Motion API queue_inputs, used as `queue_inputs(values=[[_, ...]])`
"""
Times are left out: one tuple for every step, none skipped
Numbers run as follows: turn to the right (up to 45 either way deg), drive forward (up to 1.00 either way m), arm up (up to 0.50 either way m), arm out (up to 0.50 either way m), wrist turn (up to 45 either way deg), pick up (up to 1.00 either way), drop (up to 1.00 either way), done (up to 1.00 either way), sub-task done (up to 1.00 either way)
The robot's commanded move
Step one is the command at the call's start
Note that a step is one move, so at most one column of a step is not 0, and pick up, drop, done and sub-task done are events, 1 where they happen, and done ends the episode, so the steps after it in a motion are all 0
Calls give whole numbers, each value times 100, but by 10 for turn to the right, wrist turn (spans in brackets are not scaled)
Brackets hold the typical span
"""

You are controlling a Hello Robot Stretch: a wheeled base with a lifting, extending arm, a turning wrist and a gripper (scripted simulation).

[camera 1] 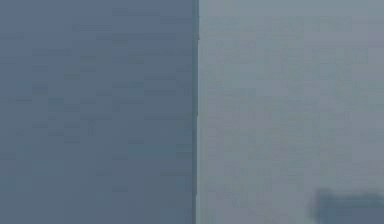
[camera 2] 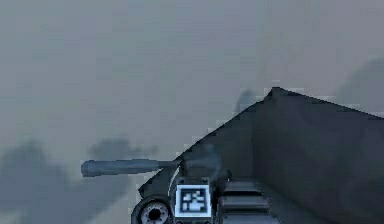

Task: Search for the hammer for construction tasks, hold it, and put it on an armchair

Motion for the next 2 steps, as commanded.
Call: queue_inputs(values=[[330, 0, 0, 0, 0, 0, 0, 0, 0], [0, 0, 0, 24, 0, 0, 0, 0, 0]])
